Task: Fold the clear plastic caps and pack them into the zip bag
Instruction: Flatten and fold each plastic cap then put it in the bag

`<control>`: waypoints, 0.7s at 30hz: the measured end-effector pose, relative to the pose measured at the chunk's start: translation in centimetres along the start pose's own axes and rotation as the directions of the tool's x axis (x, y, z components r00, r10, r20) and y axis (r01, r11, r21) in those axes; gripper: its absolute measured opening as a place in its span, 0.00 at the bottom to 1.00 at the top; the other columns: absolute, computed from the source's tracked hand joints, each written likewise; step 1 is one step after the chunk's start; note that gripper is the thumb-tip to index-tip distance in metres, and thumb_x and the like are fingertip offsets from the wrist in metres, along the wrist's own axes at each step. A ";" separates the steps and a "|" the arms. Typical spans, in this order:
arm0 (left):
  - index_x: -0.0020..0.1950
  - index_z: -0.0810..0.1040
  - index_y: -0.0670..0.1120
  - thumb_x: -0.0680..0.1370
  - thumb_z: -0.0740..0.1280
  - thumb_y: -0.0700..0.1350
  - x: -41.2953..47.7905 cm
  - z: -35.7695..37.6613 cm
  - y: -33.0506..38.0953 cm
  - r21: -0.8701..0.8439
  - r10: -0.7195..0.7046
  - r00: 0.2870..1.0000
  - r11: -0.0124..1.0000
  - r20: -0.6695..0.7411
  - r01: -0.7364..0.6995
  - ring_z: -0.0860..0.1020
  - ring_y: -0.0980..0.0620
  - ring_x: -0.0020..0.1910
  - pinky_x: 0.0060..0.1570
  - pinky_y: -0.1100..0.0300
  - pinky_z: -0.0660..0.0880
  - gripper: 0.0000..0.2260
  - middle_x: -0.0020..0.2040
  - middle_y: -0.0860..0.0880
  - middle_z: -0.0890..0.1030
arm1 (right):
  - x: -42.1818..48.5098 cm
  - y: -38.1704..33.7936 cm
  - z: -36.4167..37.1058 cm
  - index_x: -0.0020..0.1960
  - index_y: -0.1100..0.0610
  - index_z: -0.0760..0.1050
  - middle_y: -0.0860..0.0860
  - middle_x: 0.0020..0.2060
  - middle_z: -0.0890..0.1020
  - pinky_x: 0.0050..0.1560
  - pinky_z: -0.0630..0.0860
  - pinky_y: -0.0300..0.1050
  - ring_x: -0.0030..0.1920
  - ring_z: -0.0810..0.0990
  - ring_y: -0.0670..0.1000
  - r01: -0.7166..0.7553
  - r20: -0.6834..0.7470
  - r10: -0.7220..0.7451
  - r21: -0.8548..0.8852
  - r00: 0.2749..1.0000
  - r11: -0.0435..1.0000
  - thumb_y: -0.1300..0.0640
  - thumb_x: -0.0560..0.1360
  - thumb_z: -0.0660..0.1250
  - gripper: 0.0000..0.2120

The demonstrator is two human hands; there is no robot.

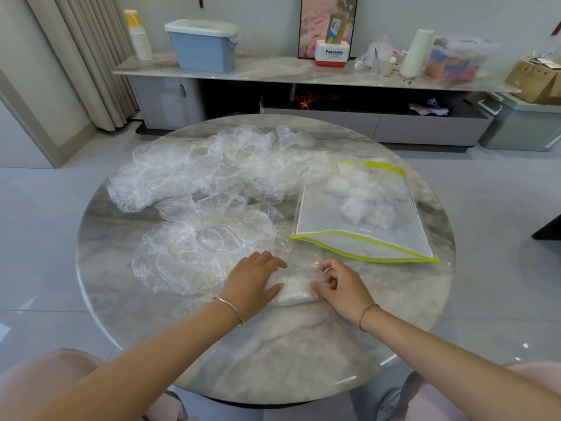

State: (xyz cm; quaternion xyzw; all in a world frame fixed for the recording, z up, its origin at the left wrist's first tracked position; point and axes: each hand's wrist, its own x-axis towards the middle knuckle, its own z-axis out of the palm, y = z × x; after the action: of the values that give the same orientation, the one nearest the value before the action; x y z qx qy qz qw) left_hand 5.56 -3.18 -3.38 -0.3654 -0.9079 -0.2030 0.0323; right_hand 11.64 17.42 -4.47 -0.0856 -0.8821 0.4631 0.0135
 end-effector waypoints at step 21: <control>0.71 0.66 0.49 0.74 0.51 0.46 -1.1 -0.9 0.7 -0.178 0.064 0.918 0.984 0.392 0.008 0.67 0.51 0.64 0.65 0.61 0.63 0.24 0.68 0.52 0.69 | -2.8 0.1 -1.0 0.58 0.50 0.76 0.44 0.56 0.77 0.56 0.63 0.36 0.56 0.72 0.44 0.579 0.308 -0.490 -0.428 0.816 0.694 0.52 0.68 0.62 0.19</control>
State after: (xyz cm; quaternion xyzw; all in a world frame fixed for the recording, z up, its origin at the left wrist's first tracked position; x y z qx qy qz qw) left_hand 6.74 -3.82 -2.52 -0.4133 -0.8688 -0.2037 -0.1812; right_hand 14.49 17.86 -3.79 0.2146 -0.9551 0.1979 0.0501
